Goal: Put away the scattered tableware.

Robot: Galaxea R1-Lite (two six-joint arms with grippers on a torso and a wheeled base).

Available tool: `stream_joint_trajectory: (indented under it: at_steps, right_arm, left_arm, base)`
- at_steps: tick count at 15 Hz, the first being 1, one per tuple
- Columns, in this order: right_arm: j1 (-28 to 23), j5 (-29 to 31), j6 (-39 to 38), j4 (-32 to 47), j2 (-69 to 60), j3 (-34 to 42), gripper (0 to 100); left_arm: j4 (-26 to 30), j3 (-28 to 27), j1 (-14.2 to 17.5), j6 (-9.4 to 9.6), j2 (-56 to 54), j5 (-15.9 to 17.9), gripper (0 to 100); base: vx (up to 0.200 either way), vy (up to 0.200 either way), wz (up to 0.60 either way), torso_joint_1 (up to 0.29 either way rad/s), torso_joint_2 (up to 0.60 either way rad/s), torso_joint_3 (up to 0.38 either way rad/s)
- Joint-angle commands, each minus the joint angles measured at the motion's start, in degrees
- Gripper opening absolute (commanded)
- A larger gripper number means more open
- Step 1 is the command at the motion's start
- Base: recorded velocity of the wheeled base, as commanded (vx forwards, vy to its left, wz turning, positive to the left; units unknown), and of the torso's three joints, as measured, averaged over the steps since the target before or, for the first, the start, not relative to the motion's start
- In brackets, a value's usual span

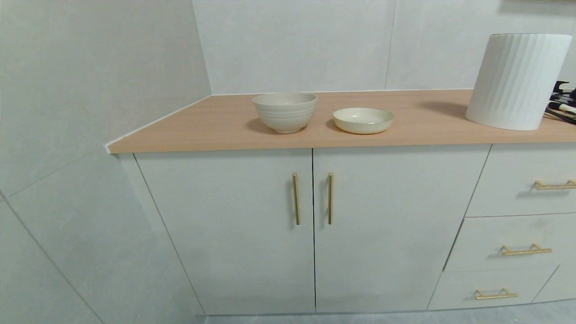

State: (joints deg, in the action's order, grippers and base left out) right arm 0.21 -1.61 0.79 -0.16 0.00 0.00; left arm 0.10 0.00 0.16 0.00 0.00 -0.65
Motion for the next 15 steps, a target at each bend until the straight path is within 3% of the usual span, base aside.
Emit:
stream_joint_trajectory:
  at_steps: [1, 6, 9, 11, 15]
  right_arm:
    - [0.06, -0.06, -0.09, -0.02, 0.0, 0.0, 100]
    - [-0.03, -0.06, 0.09, -0.02, 0.0, 0.0, 100]
    - [0.58, -0.94, -5.8, -0.63, 3.34, -10.72, 100]
    - [1.37, -9.73, -4.66, 1.04, 11.16, -12.66, 100]
    - [3.75, -17.2, -2.11, 1.74, 31.55, -17.23, 100]
  left_arm:
    - [-0.01, 0.0, 0.02, 0.0, 0.0, -0.06, 100]
    - [-0.01, 0.0, 0.02, 0.0, 0.0, -0.06, 100]
    - [-0.01, 0.0, 0.02, 0.09, 0.0, -0.06, 100]
    - [-0.01, 0.0, 0.02, 0.26, 0.0, -0.06, 100]
    - [0.08, 0.0, 0.02, 0.26, 0.0, 0.03, 100]
  base:
    - [0.0, 0.0, 0.0, 0.0, 0.0, 0.0]
    - [0.0, 0.0, 0.0, 0.0, 0.0, 0.0]
    - [0.0, 0.0, 0.0, 0.0, 0.0, 0.0]
    - [0.0, 0.0, 0.0, 0.0, 0.0, 0.0]
    - [0.0, 0.0, 0.0, 0.0, 0.0, 0.0]
